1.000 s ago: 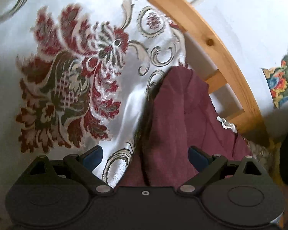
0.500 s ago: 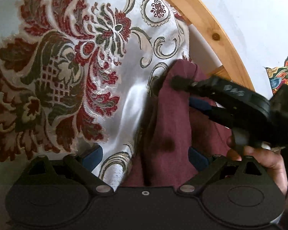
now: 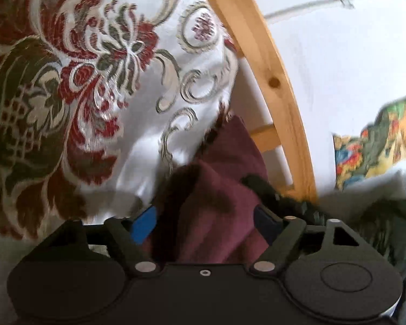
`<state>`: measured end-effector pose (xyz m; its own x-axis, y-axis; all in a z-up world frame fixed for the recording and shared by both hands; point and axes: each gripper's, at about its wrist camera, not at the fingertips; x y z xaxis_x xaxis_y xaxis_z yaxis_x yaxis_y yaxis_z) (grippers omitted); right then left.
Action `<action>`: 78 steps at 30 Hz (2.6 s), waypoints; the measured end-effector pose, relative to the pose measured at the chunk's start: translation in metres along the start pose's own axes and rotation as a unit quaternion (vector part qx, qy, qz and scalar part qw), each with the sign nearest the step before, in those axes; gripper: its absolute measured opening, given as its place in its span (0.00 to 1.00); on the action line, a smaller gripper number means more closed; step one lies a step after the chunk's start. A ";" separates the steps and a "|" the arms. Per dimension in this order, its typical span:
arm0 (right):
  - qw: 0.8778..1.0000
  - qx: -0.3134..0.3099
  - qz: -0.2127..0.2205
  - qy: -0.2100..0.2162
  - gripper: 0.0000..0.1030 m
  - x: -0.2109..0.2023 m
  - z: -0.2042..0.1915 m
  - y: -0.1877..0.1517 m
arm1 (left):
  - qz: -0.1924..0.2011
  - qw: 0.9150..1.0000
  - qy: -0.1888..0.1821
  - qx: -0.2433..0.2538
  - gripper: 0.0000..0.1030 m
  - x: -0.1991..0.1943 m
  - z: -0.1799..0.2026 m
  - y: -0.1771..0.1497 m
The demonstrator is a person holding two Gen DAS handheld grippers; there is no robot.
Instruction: Fold small clothes
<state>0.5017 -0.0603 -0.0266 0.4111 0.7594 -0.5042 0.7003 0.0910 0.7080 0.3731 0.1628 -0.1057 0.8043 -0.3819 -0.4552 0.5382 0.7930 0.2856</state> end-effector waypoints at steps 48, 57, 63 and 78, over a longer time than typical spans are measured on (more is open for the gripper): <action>0.989 -0.138 -0.042 -0.021 0.07 0.103 -0.069 0.012 | 0.121 0.981 0.148 0.021 0.05 -0.022 -0.005 -0.008; 0.983 -0.143 -0.019 -0.118 0.72 0.021 -0.060 -0.019 | 0.092 0.983 0.159 0.025 0.30 -0.016 -0.001 -0.004; 0.958 -0.173 -0.032 -0.227 0.94 -0.057 -0.077 -0.101 | 0.063 0.976 0.184 0.094 0.74 -0.016 0.024 -0.016; 0.907 -0.208 -0.076 -0.357 0.99 -0.113 -0.096 -0.241 | 0.036 0.945 0.268 0.183 0.86 -0.017 0.026 -0.037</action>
<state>0.2305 -0.1063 -0.0922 0.7057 0.1193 -0.6984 0.5611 0.5077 0.6538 0.3464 0.1277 -0.0867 0.6525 0.0395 -0.7567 0.6161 0.5538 0.5601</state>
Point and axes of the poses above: each gripper's, at about its wrist camera, not at the fingertips, and x roughly the way its jaws point, z to its right, y to its top, and after that the axes turned 6 degrees about y, right-handed
